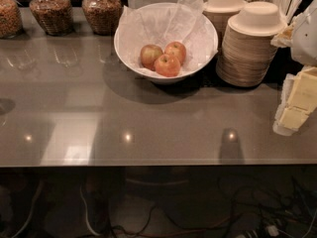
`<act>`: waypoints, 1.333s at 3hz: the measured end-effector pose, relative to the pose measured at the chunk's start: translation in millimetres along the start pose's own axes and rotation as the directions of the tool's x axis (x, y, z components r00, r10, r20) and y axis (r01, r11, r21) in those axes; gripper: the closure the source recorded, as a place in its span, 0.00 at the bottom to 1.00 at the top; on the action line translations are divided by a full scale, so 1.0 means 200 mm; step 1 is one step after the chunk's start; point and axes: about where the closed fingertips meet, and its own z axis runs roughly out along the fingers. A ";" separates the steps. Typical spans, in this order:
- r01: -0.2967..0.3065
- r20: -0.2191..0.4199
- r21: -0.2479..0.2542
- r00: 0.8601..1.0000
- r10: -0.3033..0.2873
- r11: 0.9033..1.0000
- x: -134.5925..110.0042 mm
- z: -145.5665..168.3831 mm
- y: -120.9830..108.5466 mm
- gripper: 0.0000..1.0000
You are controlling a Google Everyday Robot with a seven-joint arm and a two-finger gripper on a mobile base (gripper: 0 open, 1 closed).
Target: Pick apple from white bowl
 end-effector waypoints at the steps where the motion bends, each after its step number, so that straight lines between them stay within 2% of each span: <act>1: 0.000 0.000 0.000 1.000 0.000 1.000 0.00 0.00 0.00 0.00; 2: 0.022 0.051 0.055 0.998 -0.025 0.998 -0.04 0.02 -0.04 0.00; 3: 0.068 0.151 0.143 0.984 -0.090 0.987 -0.15 0.08 -0.15 0.00; 4: 0.122 0.224 0.221 0.959 -0.172 0.968 -0.30 0.12 -0.30 0.00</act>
Offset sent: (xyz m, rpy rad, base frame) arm 0.0341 0.0167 -0.0045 0.0926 -0.2000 0.0746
